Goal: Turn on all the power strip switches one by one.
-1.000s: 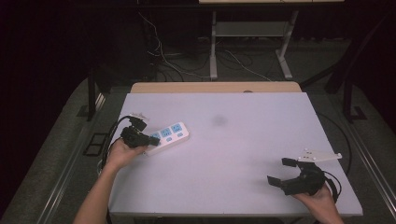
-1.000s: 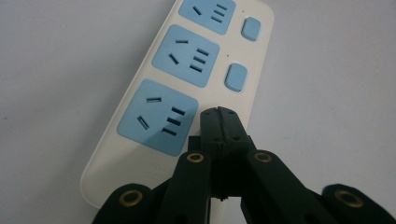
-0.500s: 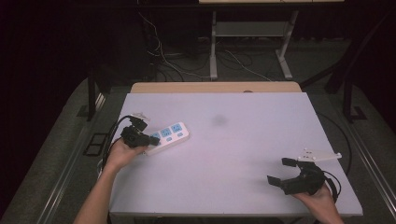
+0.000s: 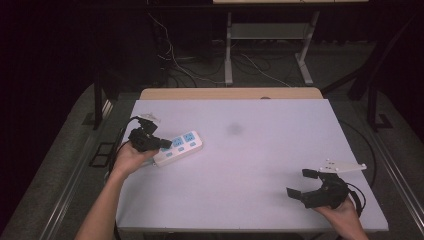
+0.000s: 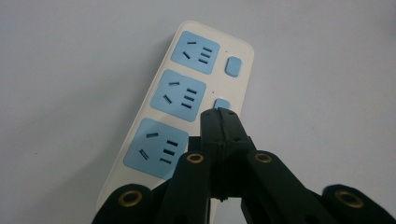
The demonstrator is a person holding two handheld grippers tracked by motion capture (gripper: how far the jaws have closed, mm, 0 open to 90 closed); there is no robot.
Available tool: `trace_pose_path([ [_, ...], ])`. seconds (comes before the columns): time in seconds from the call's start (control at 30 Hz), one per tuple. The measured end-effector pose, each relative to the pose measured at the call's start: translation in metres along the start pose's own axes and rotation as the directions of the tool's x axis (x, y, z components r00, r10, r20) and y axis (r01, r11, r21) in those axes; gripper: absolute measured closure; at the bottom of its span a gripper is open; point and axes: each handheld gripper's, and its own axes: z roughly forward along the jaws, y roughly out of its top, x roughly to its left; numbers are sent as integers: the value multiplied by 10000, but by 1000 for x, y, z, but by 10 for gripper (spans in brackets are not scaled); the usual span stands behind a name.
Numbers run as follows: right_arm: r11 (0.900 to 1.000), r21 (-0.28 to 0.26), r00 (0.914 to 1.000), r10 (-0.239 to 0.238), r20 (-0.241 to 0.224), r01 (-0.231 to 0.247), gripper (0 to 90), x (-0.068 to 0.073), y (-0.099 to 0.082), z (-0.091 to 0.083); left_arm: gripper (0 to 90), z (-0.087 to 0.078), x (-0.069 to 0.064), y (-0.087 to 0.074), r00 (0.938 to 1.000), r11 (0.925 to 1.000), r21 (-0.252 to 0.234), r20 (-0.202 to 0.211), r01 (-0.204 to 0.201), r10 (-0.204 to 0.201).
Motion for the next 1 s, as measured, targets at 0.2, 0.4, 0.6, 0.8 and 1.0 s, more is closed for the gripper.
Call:
trace_pose_path([
  [0.2, 10000, 11, 10000, -15, -21, 15, 6, 0, 0, 0, 900, -1, 0, 5, 9999, 10000, -31, 159, 31, -31],
  [0.4, 10000, 31, 10000, -5, -11, 5, 6, 0, 0, 0, 900, 1, -2, 11, 9998, 10000, -17, 195, -58, 58],
  [0.6, 10000, 40, 10000, 10, -9, -10, 6, -1, -1, 0, 900, 8, -2, 12, 9997, 10000, -4, 247, -61, 61],
  [0.8, 10000, 38, 10000, -9, -12, 9, 6, -1, -1, 0, 899, 16, -3, 15, 9995, 9999, 59, 266, -142, 140],
  [1.0, 10000, 49, 10000, -8, 8, 8, 6, -1, -1, 0, 899, 22, -2, 15, 9995, 9999, 56, 303, -94, 92],
])
